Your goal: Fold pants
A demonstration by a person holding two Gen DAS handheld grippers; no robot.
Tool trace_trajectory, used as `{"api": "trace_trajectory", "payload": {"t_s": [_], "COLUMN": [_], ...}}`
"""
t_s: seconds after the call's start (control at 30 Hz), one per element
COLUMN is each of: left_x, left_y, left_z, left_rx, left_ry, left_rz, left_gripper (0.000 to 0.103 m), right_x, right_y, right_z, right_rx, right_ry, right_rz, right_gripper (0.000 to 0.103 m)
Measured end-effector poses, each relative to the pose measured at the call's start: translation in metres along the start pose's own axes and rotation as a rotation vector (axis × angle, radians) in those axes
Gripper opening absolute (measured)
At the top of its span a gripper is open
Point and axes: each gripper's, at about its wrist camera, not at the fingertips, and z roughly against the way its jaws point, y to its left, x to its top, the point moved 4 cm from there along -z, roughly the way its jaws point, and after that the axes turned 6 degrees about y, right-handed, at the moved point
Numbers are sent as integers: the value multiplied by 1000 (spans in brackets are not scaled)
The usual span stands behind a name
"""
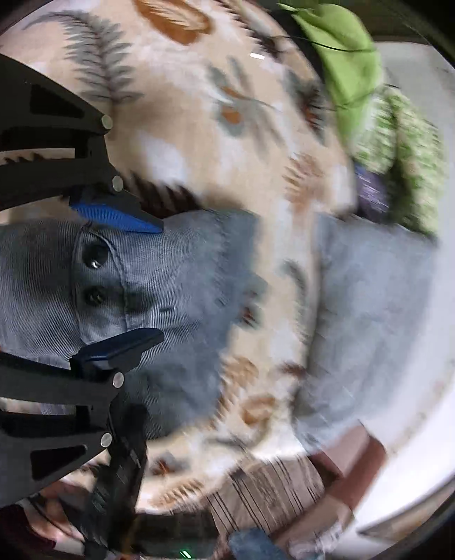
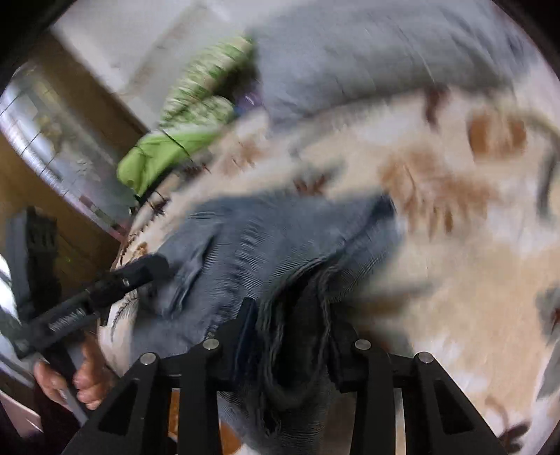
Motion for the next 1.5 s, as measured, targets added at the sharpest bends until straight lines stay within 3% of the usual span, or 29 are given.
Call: {"api": "trace_trajectory", "payload": {"t_s": [0.07,0.13,0.17,0.3,0.5,0.67,0.77,0.83,0.9,0.93,1.07,1.3,1.5], "left_x": [-4,-5,-5,-5,-5,-6,-7,-8,-10,-11,-12,-5,28], "left_y": [8,15,19,40,54,32,26,28,30,30,36,18,17], "left_z": [-9,-10,-8,-2,-14,-19,-26,-35,-40,-41,-39,-8,19], "left_rx": [35,50,61,89,-20,-231,-220,-251,-302,-302,-330,-293,-249], "left_ry": [34,38,32,16,60,92,102,132,151,150,132,-13,-176], "left_rz": [17,37,50,113,179,131,108,138,169,169,191,75,33], "left_gripper": [57,62,70,78,80,80,80,79,68,60,31,24,24], "right_x": [-1,-1,-2,0,8,10,9,8,7,7,7,7,36], "right_y": [-19,-36,-42,-53,-47,-37,-40,-39,-36,-34,-27,23,41], "right_z": [-4,-6,-6,-6,-22,-34,-33,-33,-32,-33,-28,1,27], "right_rx": [26,74,80,117,162,144,166,163,140,129,118,-10,-19], "right_ry": [34,65,64,56,84,92,81,77,67,64,38,-111,-258], "right_rz": [-91,-181,-214,-268,-267,-233,-248,-230,-204,-189,-150,86,159], "right_gripper": [42,62,66,67,73,73,73,72,65,54,36,29,29]}}
